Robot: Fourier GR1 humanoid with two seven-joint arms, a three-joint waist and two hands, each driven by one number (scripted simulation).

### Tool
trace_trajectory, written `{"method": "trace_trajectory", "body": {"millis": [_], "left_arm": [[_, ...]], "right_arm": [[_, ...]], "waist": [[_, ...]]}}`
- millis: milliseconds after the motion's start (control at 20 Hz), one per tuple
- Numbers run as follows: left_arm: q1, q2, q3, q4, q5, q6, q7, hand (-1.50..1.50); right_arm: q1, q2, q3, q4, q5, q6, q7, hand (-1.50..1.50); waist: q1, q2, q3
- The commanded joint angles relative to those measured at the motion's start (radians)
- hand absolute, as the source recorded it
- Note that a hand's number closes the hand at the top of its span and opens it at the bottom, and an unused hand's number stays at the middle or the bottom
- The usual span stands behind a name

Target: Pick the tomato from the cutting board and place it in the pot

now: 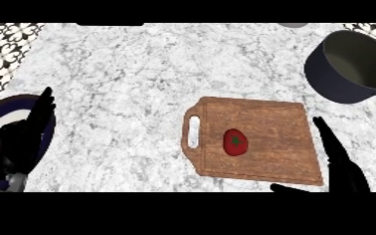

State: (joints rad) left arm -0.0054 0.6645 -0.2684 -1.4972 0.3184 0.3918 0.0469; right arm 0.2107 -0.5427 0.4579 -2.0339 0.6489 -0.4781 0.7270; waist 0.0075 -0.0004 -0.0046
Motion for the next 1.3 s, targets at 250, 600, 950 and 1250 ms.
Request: {"method": "trace_trajectory", "body": {"millis": [250,600,950,1250], "left_arm": [[-0.017,-0.01,0.0,0.014,-0.015,-0.031,-0.019,0.0],[-0.05,-0.017,0.023,0.036,-0.029,-0.039,-0.002,0.0],[-0.019,-0.059,0.047,0.106,-0.037,-0.067,-0.053,0.0],[0.005,-0.047,0.049,-0.005,-0.04,-0.058,0.02,0.0]], "right_arm": [[-0.277,0.021,0.063,0.029,-0.162,0.496,0.439,-1.5],[-0.514,0.171,0.059,0.216,-0.316,0.644,0.582,-1.5],[-0.596,0.248,0.079,0.361,-0.312,0.652,0.596,-1.5],[-0.668,0.275,0.068,0.517,-0.318,0.698,0.587,-1.5]], "waist": [[0.036,0.009,0.0],[0.019,0.005,0.003],[0.003,0.002,0.003],[0.012,0.0,0.004]]}}
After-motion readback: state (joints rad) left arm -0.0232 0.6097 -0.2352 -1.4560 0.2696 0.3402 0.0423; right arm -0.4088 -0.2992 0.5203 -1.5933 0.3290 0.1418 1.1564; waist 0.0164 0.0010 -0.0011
